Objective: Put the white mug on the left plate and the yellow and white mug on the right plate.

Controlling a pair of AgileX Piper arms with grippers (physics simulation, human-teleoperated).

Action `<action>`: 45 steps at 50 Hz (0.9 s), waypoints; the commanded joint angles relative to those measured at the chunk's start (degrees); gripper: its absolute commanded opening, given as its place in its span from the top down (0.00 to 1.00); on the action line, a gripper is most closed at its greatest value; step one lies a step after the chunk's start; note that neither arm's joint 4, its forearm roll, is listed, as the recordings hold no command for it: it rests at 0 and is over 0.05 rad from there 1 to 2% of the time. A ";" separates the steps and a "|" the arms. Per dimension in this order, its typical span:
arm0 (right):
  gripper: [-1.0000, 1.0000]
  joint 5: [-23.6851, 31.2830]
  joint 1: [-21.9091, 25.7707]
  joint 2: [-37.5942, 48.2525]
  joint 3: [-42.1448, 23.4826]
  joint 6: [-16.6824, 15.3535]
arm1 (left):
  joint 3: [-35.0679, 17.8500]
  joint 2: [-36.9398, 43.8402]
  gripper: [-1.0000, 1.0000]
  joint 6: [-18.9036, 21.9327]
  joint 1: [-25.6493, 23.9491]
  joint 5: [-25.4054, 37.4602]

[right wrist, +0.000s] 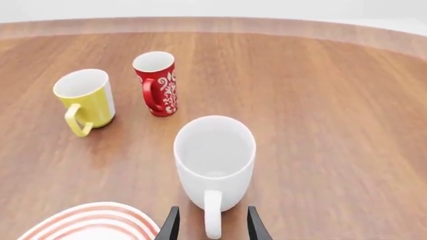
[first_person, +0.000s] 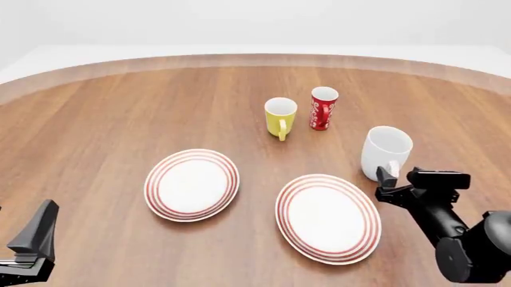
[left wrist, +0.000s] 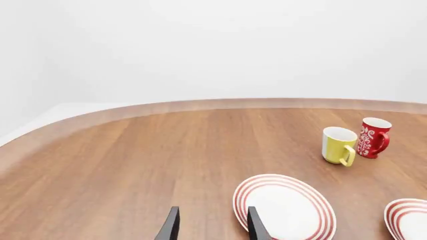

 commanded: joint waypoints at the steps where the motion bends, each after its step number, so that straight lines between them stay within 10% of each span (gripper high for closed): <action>1: 0.00 0.00 -0.26 1.54 -0.81 0.06 | 0.00 0.00 0.00 0.00 0.00 0.00; 42: 0.00 0.00 0.01 7.21 -3.91 0.40 | 0.00 0.00 0.00 0.00 0.00 0.00; 43: 1.00 0.00 0.02 7.18 -3.89 0.38 | 0.00 0.00 0.00 0.00 0.00 0.00; 45: 1.00 0.00 0.02 7.15 -3.87 0.36 | 0.00 0.00 0.00 0.00 0.00 0.00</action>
